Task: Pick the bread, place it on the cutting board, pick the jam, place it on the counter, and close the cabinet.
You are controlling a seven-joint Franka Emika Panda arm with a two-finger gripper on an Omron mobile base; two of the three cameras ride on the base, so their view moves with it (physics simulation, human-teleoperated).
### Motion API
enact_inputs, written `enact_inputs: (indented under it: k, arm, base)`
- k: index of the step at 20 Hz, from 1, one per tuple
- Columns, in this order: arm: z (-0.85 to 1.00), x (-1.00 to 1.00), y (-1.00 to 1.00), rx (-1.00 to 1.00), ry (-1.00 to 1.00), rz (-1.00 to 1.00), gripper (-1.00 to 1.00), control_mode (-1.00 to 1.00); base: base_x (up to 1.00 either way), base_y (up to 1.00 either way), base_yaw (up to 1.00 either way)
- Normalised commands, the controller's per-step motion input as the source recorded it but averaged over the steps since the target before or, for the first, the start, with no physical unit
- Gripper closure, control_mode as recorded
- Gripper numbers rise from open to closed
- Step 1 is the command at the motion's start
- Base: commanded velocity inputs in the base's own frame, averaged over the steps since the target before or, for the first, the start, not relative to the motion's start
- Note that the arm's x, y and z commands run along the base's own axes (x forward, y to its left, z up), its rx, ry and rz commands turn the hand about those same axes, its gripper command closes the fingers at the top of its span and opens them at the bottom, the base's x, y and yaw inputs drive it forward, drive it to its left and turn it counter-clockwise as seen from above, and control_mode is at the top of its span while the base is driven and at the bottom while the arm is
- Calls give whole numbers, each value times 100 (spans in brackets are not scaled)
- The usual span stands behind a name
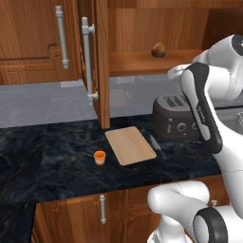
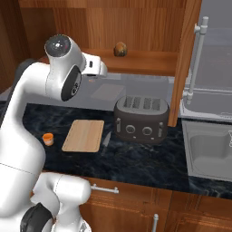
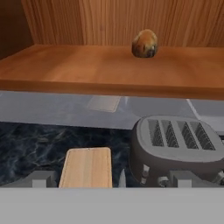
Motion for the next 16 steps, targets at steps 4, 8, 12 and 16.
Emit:
enact_inputs:
  k: [4,8,12,16]
  arm:
    - [0,0,-16,-3,-4,0,-100,-100]
    - [2,0,-14,-2,-1,0,-100,-100]
    - [9,14,-6,0,-1,0,-100,-100]
    - [13,19,0,0,0,-2,-100,-100]
  base:
    - [0,0,0]
    - [0,0,0]
    - [0,0,0]
    - [0,0,0]
